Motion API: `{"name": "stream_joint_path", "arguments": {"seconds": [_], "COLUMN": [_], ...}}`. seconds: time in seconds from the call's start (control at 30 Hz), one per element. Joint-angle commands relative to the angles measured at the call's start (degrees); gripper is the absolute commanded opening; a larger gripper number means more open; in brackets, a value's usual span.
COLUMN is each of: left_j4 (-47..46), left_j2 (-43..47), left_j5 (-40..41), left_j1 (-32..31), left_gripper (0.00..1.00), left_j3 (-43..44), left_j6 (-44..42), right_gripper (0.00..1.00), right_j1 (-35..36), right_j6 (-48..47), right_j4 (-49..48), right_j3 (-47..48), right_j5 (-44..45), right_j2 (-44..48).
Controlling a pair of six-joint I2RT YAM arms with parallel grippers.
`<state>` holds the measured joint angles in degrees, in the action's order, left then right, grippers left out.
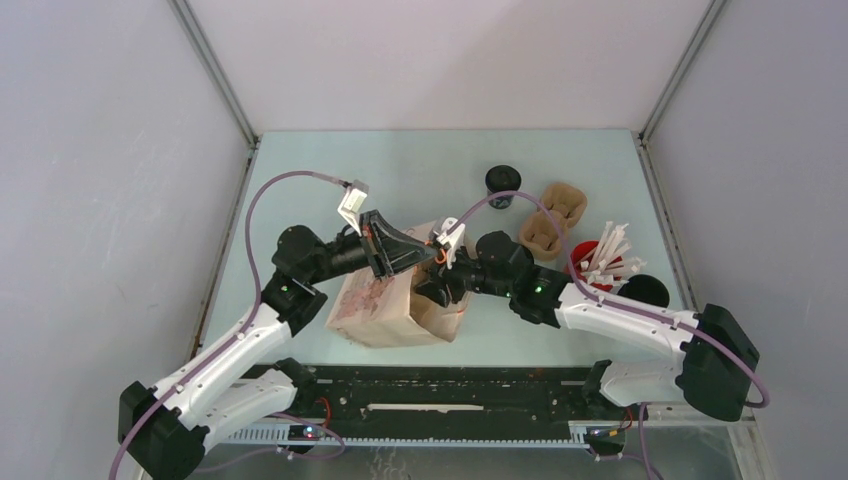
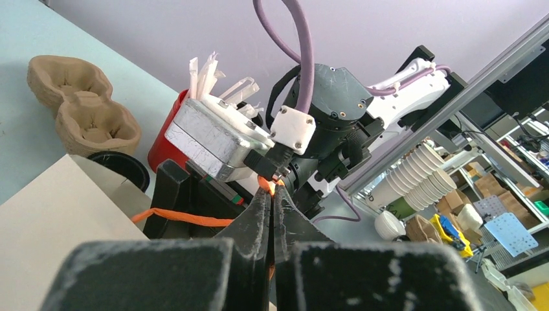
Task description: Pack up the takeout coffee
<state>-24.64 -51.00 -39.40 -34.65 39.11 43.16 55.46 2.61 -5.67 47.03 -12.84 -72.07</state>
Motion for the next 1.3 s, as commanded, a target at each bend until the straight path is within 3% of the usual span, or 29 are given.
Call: {"name": "stream_joint_path", "arguments": {"seconds": [0.0,0.27,0.63,0.77,0.97,1.17,1.27], "left_j4": [-4.0,-5.0,-3.0,-0.1,6.2,6.6,6.8], "left_j2": [0.3,0.1,-0.1,0.5,1.7,3.2,4.2], "left_j5": [-1.0,-2.3,-2.5,-3.0,-1.9,-1.5,-1.0], "left_j1": [-0.4,-0.4,-0.3,-0.3,-0.2,0.1,0.1], "left_gripper": [0.00,0.00,0.00,0.00,0.00,0.00,0.00], "left_j3": [-0.4,-0.8,-1.2,-0.7,-0.2,-1.5,-2.9], "left_j6": [0.4,0.1,-1.1,-3.2,-6.8,-8.3,-8.9], "right_gripper": [0.50,0.55,0.65,0.65,0.67,0.71,0.71], "right_j1": [-0.6,-0.2,0.0,0.2,3.7,6.2,7.4], "right_j6": [-0.9,-2.4,-2.1,-1.4,3.7,19.8,21.8], "right_j4": [-3.6,-13.9,-12.2,-8.5,3.9,14.2,19.2], "right_j3": [-0.7,-3.7,-5.2,-5.4,-6.0,-3.5,-1.6], "right_j5": [-2.6,-5.7,-0.5,1.4,12.2,22.8,24.3], "right_j2": [-0.5,-4.3,-3.1,0.2,12.0,18.7,19.1]}}
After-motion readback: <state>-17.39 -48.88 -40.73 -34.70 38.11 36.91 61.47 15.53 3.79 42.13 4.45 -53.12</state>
